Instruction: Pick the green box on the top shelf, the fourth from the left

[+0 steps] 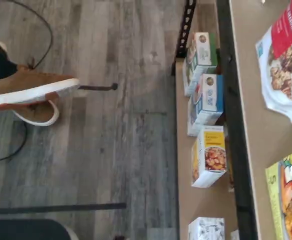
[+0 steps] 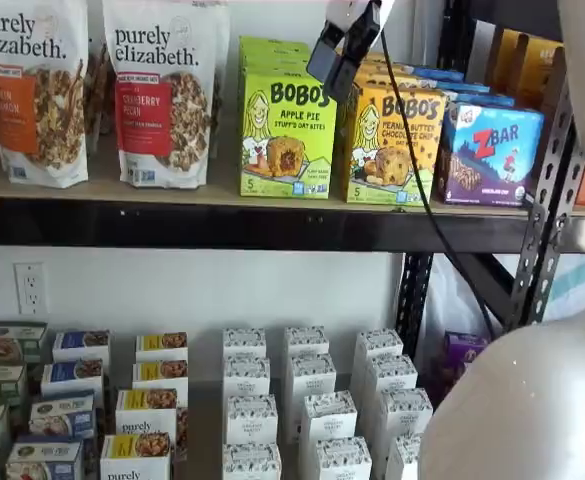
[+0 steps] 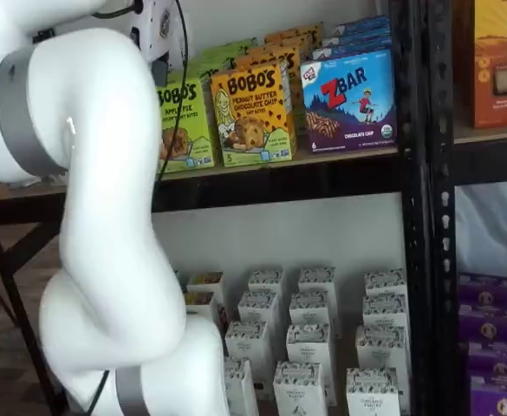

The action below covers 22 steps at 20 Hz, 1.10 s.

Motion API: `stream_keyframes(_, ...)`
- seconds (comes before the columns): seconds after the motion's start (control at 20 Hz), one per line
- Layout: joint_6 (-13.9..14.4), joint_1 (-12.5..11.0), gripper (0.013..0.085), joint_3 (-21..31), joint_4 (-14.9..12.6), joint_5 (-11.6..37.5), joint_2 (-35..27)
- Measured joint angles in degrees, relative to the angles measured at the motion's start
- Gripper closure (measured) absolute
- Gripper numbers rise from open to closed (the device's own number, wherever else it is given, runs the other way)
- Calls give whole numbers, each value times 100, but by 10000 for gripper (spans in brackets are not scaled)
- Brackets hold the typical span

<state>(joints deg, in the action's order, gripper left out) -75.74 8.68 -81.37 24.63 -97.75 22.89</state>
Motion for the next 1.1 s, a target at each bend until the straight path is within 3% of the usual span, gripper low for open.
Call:
stream_keyframes(0.4, 1, 39, 130, 534, 115, 852, 386)
stream_keyframes(1.1, 16, 86, 130, 713, 141, 1309, 462)
